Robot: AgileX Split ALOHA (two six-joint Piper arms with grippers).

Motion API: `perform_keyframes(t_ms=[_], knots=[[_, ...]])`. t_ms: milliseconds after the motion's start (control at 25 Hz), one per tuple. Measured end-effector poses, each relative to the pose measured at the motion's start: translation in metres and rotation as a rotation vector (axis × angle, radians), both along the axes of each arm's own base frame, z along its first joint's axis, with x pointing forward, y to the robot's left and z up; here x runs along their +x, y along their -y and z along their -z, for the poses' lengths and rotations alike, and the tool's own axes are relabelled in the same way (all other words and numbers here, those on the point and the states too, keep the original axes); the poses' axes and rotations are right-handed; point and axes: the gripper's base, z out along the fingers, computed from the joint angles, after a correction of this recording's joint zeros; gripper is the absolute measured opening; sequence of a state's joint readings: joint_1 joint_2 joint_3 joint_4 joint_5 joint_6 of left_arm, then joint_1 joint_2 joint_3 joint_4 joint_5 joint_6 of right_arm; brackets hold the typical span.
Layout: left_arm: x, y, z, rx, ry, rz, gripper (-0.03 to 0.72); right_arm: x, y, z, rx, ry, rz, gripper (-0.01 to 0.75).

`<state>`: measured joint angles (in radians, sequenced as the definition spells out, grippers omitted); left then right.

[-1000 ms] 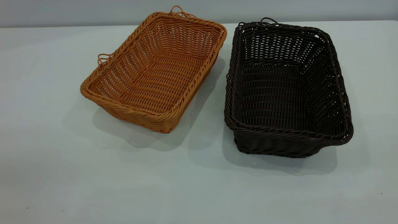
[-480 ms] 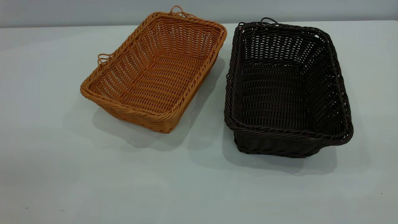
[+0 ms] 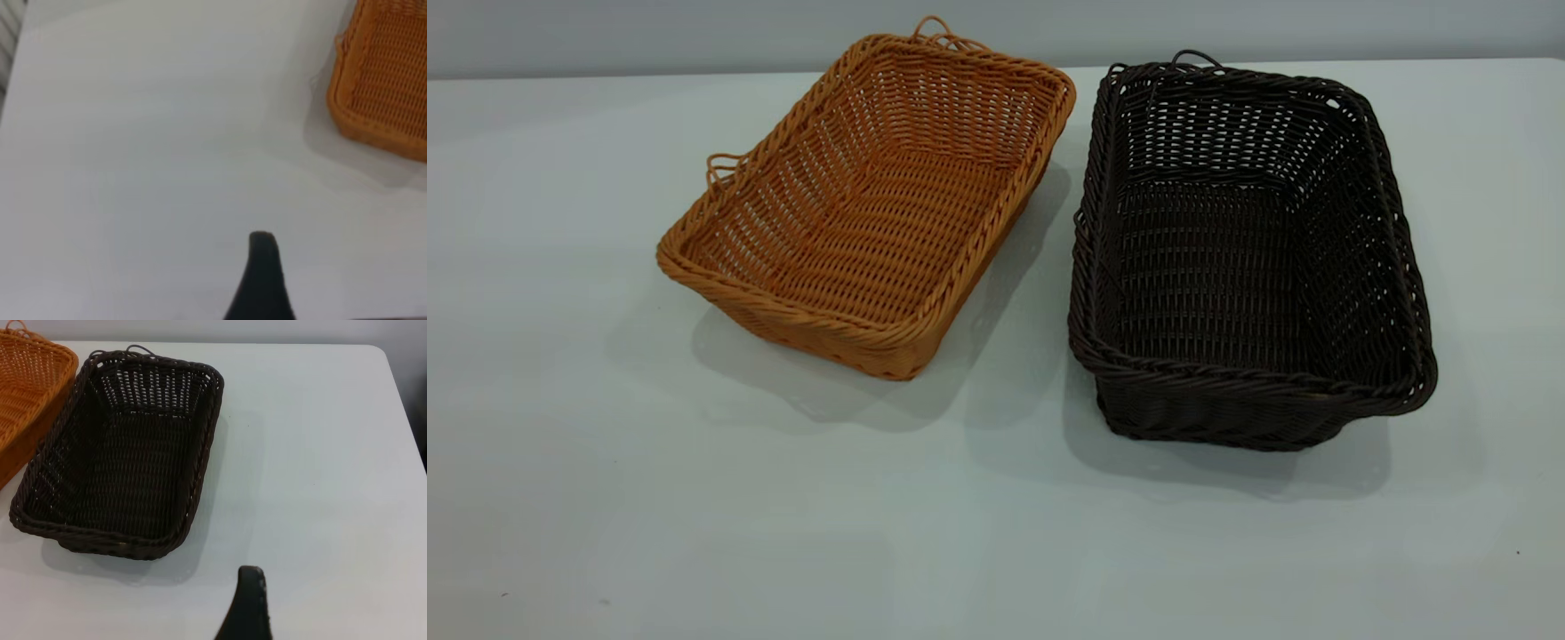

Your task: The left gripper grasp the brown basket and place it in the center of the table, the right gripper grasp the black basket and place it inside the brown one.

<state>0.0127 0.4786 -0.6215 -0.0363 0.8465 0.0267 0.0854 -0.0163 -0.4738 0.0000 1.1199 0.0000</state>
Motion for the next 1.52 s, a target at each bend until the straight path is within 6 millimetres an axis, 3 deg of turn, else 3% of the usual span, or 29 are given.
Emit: perform_keyframes(t_ms=[360, 600, 800, 960, 1120, 1280, 1520], knots=[[0.146, 0.011, 0.013, -0.07, -0.058, 0.13, 0.542, 0.0, 0.0, 0.0, 0.057, -0.007, 0.035, 0.581], [0.243, 0.023, 0.059, -0.04, -0.154, 0.186, 0.542, 0.016, 0.001, -0.007, 0.103, -0.074, 0.108, 0.591], [0.312, 0.048, 0.118, -0.022, -0.257, 0.258, 0.542, 0.039, 0.0, -0.021, 0.13, -0.111, 0.133, 0.591], [0.348, 0.069, 0.171, -0.008, -0.336, 0.311, 0.542, 0.06, -0.002, -0.026, 0.139, -0.168, 0.149, 0.591], [0.374, 0.091, 0.205, 0.01, -0.353, 0.37, 0.542, 0.085, -0.005, -0.022, 0.147, -0.249, 0.156, 0.591], [0.387, 0.107, 0.226, 0.019, -0.356, 0.407, 0.542, 0.109, -0.012, -0.014, 0.191, -0.335, 0.152, 0.591], [0.397, 0.11, 0.254, 0.021, -0.376, 0.41, 0.538, 0.143, -0.025, 0.005, 0.298, -0.474, 0.119, 0.591]])
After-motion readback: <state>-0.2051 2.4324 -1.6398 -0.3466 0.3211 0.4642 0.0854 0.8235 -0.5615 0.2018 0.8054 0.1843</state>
